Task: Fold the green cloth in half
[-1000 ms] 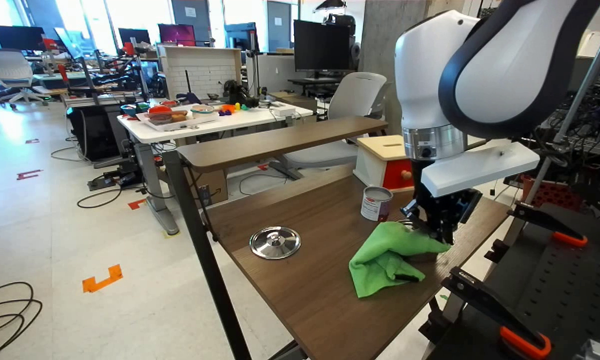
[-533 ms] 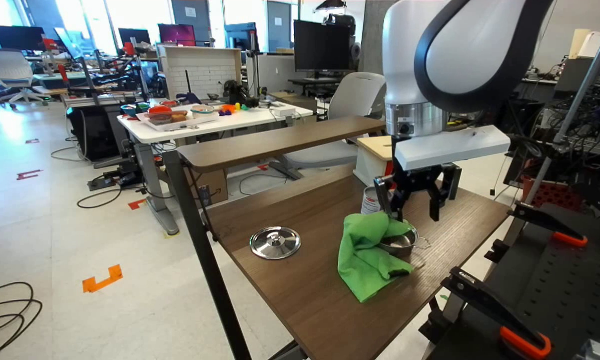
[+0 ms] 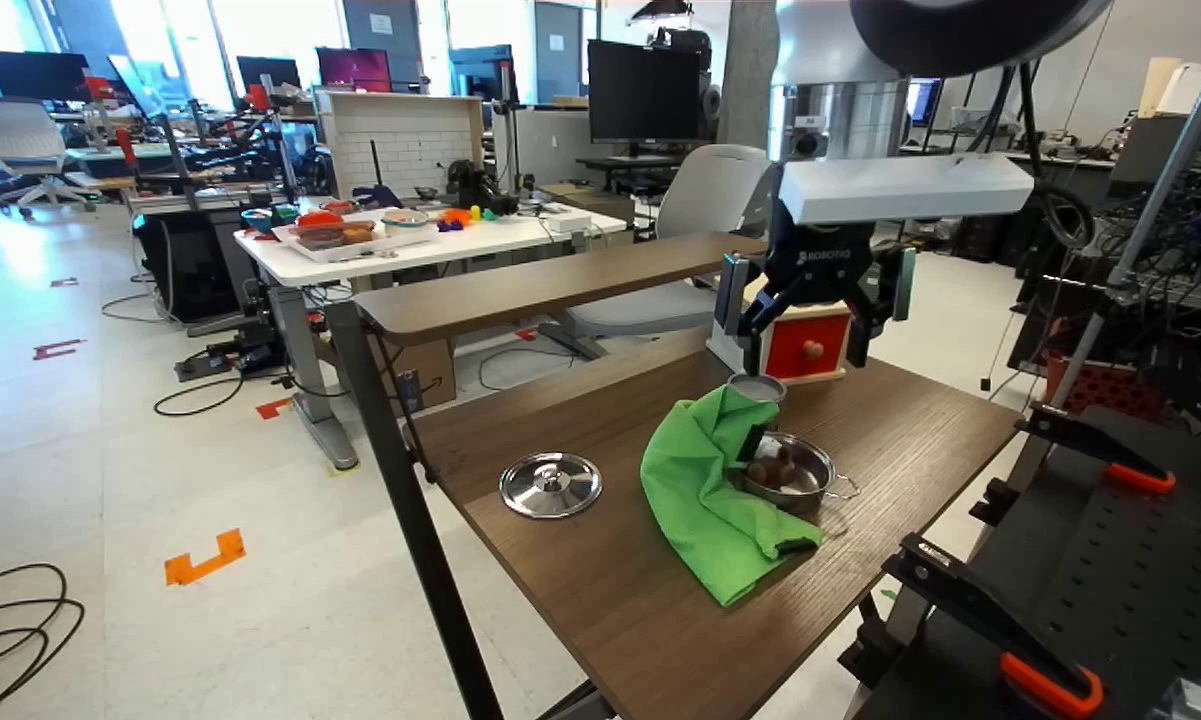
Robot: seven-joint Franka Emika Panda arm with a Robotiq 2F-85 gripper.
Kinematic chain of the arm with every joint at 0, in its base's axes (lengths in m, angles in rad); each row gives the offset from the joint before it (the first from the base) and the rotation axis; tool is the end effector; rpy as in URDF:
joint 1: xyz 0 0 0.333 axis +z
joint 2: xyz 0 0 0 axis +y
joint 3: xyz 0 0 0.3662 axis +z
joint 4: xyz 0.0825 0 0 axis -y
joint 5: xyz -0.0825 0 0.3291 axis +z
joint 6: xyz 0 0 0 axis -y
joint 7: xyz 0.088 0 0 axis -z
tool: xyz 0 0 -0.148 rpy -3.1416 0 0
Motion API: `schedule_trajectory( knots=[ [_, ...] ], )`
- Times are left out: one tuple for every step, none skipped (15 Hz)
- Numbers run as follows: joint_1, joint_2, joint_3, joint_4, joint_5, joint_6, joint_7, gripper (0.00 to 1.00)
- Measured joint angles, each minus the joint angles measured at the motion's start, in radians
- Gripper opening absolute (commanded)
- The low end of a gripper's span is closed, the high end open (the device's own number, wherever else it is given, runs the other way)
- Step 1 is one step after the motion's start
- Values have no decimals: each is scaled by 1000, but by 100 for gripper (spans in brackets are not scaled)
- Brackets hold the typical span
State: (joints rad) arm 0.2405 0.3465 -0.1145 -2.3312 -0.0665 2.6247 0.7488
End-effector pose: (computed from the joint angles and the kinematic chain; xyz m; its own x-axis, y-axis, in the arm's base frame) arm 0.4992 0.0633 0.2407 0.8483 -0.5295 0.0071 -0.5281 -0.8447 0.0869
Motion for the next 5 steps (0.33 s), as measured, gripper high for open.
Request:
schedule_trajectory(
  knots=[
    [0, -16, 7, -12, 0, 0, -5, 100],
    [-1, -30, 15, -23, -1, 0, -11, 100],
    [0, -35, 19, -27, -1, -1, -10, 100],
    [-1, -34, 19, -27, -1, -1, -10, 100],
    [-2, -30, 19, -25, -2, -1, -10, 100]
  ],
)
